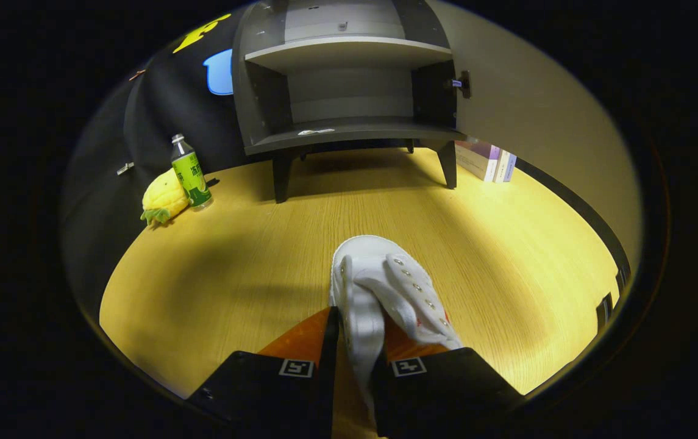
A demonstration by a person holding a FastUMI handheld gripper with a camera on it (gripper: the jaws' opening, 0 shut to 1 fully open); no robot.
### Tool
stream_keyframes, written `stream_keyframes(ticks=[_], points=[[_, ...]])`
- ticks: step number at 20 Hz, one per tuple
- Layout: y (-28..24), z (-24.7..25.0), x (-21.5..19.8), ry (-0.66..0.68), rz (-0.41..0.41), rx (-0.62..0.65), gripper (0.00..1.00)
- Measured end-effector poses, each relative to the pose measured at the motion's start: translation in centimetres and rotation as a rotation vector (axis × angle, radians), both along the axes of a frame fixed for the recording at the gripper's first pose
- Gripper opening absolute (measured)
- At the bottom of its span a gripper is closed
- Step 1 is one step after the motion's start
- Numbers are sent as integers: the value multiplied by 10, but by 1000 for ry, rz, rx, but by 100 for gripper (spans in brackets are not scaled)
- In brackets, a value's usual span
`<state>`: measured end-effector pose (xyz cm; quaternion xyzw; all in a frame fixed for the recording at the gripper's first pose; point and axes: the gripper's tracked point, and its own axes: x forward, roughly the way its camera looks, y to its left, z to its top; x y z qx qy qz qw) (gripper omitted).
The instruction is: Open the shoe cabinet door, grab the shoes and put them into the shoe cabinet, then close the shoe cabinet door.
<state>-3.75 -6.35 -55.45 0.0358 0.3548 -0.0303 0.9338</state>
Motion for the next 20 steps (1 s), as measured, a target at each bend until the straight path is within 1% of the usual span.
stream_keyframes(ticks=[5, 7, 8, 10, 16, 18, 20], points=[[0, 0, 1, -10, 6, -7, 30], [0, 1, 2, -23, 10, 19, 30], [3, -6, 0, -5, 11, 40, 31], [3, -3, 3, -8, 13, 45, 6], [2, 1, 2, 23, 56, 63, 5], [3, 12, 4, 21, 74, 54, 5], [2, 33, 4, 11, 101, 44, 5]])
